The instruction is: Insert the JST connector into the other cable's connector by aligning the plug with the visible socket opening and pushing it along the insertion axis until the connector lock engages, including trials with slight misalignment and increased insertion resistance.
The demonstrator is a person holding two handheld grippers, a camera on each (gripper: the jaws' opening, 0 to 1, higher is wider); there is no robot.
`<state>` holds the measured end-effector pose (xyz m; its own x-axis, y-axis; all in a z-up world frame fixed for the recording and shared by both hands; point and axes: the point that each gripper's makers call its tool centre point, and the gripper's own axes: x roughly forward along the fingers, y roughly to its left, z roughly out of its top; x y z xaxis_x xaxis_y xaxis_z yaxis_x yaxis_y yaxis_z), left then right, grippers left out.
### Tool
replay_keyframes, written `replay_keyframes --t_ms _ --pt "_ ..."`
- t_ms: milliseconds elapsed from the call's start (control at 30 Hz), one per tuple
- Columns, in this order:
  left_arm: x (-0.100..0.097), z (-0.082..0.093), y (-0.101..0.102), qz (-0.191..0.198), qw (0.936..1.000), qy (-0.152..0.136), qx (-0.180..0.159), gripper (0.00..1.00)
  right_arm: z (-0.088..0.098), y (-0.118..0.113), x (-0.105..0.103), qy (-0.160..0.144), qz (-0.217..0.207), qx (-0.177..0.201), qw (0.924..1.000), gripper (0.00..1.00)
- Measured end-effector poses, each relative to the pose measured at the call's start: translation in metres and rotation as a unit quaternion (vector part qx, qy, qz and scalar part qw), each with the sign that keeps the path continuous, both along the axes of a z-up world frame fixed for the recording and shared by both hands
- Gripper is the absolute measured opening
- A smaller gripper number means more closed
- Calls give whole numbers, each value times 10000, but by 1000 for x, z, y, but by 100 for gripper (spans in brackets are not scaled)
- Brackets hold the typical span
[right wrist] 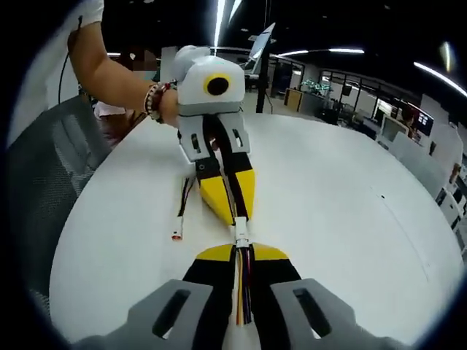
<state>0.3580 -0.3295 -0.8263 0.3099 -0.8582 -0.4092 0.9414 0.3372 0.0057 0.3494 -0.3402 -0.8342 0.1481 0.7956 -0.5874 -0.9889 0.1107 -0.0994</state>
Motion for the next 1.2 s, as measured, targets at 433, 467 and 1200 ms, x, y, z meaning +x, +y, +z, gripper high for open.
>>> replay_keyframes --t_ms 433,467,1200 --pt "21 -18 5 114 9995 159 264 0 -14 3 14 112 -87 -74 9999 4" --pt "21 -18 6 117 9994 167 263 0 -15 3 14 131 -88 -65 9999 4" --pt "-12 16 7 153 9997 135 -122 14 15 -19 8 206 -568 -47 9982 12"
